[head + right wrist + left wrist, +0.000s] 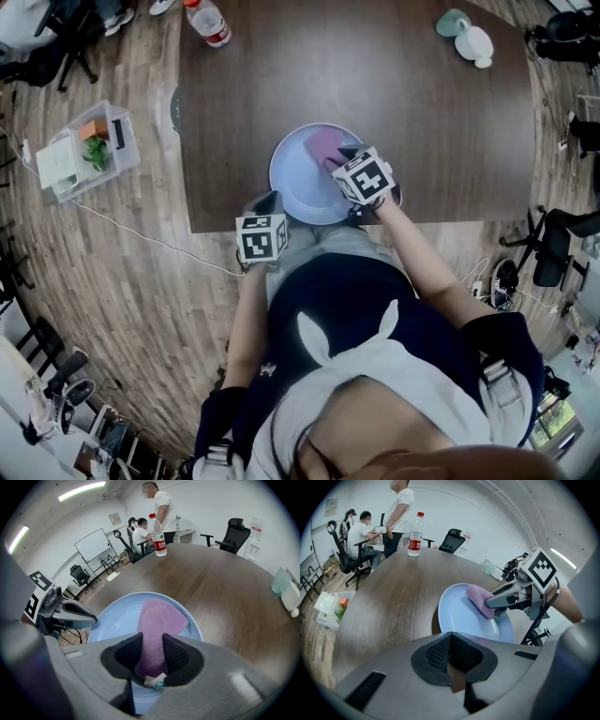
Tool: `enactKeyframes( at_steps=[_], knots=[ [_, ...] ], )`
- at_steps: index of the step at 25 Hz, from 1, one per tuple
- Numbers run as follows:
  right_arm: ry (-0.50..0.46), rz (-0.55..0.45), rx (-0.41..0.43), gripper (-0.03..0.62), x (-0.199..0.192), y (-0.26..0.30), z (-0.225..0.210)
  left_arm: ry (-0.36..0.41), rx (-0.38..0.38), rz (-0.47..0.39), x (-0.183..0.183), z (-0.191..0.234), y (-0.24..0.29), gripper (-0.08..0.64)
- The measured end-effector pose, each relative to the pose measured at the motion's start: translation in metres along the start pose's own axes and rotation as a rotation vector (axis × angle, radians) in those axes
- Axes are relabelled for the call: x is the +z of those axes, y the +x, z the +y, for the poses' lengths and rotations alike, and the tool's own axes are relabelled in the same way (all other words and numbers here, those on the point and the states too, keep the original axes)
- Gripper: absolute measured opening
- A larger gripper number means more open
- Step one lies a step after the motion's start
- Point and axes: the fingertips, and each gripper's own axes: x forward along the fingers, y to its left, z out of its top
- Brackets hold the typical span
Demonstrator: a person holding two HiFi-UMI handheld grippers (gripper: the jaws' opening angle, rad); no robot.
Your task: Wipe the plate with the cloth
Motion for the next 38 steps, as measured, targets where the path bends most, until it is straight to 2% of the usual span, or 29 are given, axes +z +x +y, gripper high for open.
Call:
enactKeyframes(
  at_steps=[15, 38],
  knots=[
    [0.091, 0.013, -0.018, 0.121, -0.021, -0.01, -0.011, 0.013, 0.011, 0.003, 0.0, 0.0, 0.001, 0.006],
    [0.133, 0.015, -0.01, 0.121, -0.037, -0.013, -0.01, 0.014, 0.019, -0.006, -0.001, 0.001, 0.002, 0.006]
  ],
)
